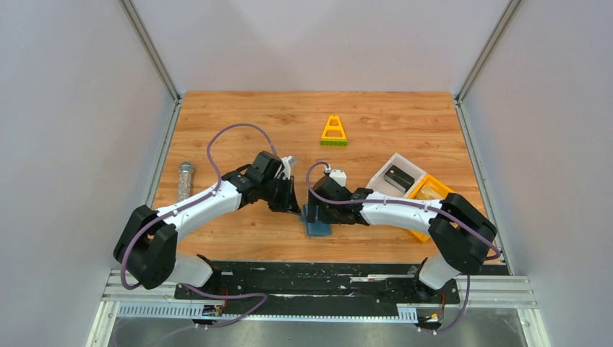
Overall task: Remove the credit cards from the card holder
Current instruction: Open the card holder at the center of the board.
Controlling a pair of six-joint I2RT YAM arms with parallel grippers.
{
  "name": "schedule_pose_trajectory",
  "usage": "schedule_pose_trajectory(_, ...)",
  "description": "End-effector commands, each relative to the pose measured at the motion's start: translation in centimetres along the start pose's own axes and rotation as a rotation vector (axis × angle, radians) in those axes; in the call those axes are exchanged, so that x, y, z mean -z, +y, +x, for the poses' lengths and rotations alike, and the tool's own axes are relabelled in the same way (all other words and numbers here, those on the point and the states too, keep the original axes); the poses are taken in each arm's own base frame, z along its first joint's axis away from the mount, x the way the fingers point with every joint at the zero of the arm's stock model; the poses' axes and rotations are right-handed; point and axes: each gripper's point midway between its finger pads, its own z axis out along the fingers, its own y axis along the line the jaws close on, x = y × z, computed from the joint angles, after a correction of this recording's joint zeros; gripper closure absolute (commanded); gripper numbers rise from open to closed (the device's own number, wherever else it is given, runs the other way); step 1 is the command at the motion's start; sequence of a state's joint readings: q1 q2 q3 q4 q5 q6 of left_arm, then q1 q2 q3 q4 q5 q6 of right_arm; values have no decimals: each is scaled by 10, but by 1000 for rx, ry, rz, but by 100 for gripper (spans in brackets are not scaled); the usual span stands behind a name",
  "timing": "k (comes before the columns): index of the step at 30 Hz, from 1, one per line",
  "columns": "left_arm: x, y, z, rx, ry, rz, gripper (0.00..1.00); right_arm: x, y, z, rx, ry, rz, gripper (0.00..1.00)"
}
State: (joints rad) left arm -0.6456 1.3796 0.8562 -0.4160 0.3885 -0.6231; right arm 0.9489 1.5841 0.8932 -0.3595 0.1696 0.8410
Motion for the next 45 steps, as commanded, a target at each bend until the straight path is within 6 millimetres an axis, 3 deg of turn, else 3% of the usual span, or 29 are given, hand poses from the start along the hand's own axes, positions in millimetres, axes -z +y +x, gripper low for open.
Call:
schedule_pose_trajectory(1, 6, 0, 0, -13, -26, -4, 100, 14, 2, -16, -24, -70, 3, 26)
schedule_pose_trajectory(9, 4, 13, 4, -16, -15, -68, 100, 31, -13, -23, -33, -120, 47, 34)
schedule_pose_trajectory(22, 3, 29, 9, -28, 3, -138, 100, 48, -66, -7, -78, -117, 134, 42)
schedule_pose_trajectory(31, 7, 27, 8, -34, -8, -130, 100, 51, -77, -3, -86, -98, 172, 52)
schedule_pose_trajectory(36, 10, 21, 8, -39, -11, -105, 100, 77, -67, -12, -102, -45, 181, 50)
schedule_pose_trajectory(41, 12, 15, 5, -42, -28, -77, 100, 109, -39, -35, -118, -93, 67, 50)
schedule_pose_trajectory(45, 12, 13, 5, -44, -29, -66, 100, 119, -12, -52, -106, -148, -63, 52)
